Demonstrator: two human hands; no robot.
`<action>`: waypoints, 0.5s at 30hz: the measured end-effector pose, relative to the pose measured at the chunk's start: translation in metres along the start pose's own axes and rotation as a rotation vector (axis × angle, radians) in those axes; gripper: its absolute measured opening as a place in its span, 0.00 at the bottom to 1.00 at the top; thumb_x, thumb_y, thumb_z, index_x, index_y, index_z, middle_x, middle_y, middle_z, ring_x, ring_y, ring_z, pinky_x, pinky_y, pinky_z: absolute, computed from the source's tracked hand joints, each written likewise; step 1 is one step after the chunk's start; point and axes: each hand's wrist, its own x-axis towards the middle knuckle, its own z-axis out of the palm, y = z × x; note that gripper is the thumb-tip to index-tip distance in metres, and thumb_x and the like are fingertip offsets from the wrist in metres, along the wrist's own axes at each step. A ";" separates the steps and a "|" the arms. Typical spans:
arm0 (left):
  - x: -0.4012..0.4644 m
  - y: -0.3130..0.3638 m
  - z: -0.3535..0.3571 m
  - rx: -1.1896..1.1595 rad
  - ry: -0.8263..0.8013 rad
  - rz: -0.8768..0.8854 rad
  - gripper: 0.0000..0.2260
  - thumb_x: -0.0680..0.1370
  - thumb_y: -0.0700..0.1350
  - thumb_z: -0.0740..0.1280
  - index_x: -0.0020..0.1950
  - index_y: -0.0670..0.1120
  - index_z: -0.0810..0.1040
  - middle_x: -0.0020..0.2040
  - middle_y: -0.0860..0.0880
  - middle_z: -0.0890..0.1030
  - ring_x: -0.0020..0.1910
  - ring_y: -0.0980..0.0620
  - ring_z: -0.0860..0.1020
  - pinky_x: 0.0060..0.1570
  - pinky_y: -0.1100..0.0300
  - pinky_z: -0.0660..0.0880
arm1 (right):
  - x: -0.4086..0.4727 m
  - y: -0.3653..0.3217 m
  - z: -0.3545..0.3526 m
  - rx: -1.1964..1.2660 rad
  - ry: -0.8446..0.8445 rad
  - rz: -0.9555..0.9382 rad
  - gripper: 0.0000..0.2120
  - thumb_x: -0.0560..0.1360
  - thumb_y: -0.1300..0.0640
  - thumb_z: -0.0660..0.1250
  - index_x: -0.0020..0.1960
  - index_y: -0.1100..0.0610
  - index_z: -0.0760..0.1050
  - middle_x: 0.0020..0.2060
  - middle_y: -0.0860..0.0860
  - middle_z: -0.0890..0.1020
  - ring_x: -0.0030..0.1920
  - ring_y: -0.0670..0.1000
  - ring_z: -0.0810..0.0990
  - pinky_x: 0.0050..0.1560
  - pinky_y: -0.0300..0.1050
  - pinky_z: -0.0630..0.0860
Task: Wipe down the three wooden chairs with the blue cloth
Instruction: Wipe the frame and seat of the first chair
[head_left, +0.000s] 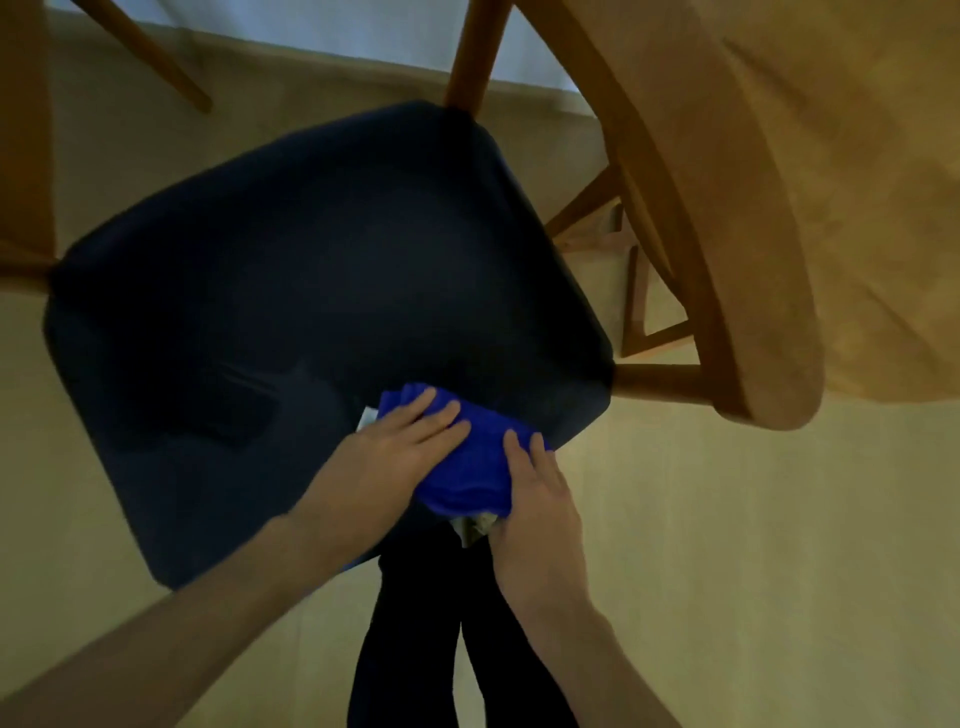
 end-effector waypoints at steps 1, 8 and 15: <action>0.000 0.001 0.006 -0.039 -0.003 -0.047 0.29 0.62 0.29 0.74 0.63 0.42 0.78 0.63 0.43 0.78 0.62 0.39 0.76 0.48 0.44 0.80 | 0.002 0.004 -0.005 0.013 0.022 -0.044 0.36 0.79 0.62 0.63 0.80 0.49 0.47 0.79 0.49 0.50 0.78 0.50 0.49 0.77 0.44 0.52; 0.142 0.022 -0.010 -0.203 0.282 -0.131 0.25 0.76 0.33 0.63 0.73 0.46 0.68 0.74 0.46 0.66 0.75 0.46 0.60 0.71 0.55 0.52 | 0.076 0.028 -0.068 -0.053 0.376 -0.135 0.39 0.73 0.71 0.65 0.79 0.57 0.53 0.78 0.55 0.56 0.77 0.56 0.54 0.75 0.49 0.59; 0.137 0.015 0.005 -0.250 0.258 -0.121 0.21 0.75 0.32 0.67 0.67 0.42 0.74 0.72 0.42 0.69 0.74 0.43 0.62 0.72 0.55 0.56 | 0.084 0.030 -0.036 -0.052 0.348 -0.051 0.39 0.77 0.67 0.64 0.80 0.58 0.45 0.79 0.57 0.51 0.78 0.57 0.50 0.77 0.48 0.53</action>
